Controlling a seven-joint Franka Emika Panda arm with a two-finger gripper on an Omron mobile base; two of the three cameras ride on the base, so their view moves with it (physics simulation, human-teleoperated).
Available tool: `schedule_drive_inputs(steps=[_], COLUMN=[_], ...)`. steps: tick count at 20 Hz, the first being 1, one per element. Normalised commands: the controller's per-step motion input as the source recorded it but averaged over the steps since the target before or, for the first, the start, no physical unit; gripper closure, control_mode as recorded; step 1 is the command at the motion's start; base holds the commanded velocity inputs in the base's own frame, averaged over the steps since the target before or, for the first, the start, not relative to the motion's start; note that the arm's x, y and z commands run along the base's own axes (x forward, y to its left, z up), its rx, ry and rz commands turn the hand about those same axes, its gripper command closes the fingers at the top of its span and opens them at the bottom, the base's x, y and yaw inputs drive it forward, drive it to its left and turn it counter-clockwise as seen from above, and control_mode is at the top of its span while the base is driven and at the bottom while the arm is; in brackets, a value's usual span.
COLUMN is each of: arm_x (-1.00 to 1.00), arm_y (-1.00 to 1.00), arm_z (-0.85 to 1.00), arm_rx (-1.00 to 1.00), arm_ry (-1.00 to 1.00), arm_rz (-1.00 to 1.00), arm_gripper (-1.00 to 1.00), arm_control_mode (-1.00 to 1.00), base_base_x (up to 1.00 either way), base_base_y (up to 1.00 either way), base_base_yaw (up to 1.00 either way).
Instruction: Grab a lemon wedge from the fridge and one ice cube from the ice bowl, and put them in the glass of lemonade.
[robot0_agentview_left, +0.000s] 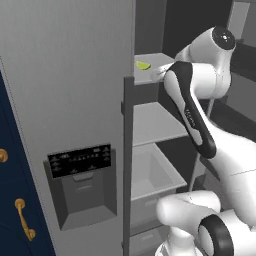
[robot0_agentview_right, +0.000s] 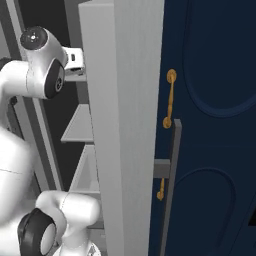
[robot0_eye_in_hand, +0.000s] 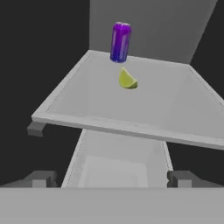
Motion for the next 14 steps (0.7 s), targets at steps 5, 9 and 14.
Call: schedule_drive_inputs(steps=[5, 9, 14], arm_x=[0.67, 0.91, 0.53], arm_y=[0.00, 0.00, 0.00], arm_z=[-0.07, 0.13, 0.29], arm_rx=[0.07, 0.02, 0.00], arm_ry=[-0.07, 0.04, 0.13], arm_rz=[0.00, 0.00, 0.00], arm_gripper=[-1.00, -1.00, -1.00], arm_control_mode=[-1.00, -1.00, -1.00], base_base_x=[0.00, 0.00, 0.00], base_base_y=[0.00, 0.00, 0.00], base_base_yaw=[0.00, 0.00, 0.00])
